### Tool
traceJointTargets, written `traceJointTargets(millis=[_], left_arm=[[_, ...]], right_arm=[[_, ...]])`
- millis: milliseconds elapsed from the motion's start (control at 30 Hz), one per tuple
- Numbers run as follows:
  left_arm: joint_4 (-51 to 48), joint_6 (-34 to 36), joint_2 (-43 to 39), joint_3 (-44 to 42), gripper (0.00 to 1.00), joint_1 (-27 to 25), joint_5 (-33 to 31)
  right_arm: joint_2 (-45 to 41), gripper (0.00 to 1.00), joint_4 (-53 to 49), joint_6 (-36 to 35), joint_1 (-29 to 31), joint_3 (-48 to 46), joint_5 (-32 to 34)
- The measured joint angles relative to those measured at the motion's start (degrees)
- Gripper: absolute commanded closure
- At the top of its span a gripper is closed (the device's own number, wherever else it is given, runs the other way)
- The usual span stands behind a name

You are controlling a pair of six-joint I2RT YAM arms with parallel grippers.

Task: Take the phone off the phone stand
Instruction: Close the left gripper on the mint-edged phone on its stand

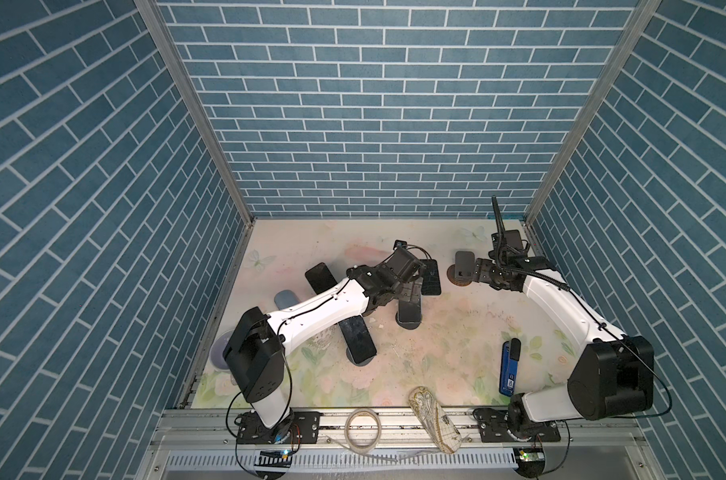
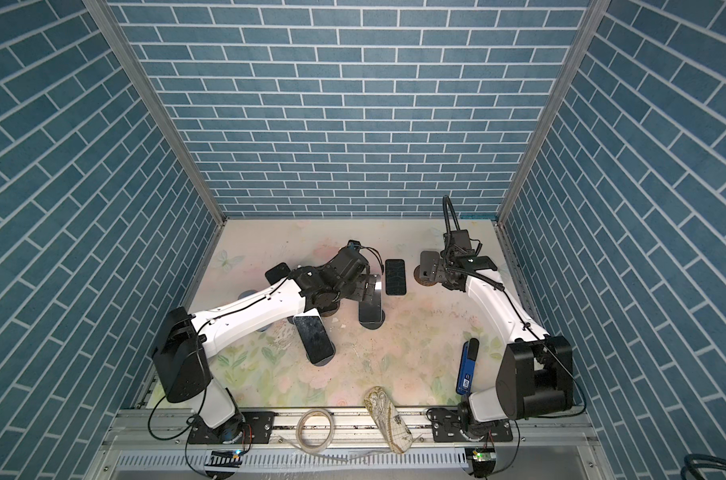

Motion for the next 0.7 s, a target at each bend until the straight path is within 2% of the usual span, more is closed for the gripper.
traceJointTargets(millis=[300, 700], left_arm=[[-3.9, -5.4, 5.8, 3.8, 0.00, -0.5, -1.7], [-3.6, -9.0, 8.2, 6.7, 0.00, -0.7, -1.6]], right_arm=[[-0.1, 0.15, 0.8, 0.0, 0.0, -2.1, 0.0], [-0.7, 0.15, 2.6, -0.1, 0.0, -4.3, 0.2]])
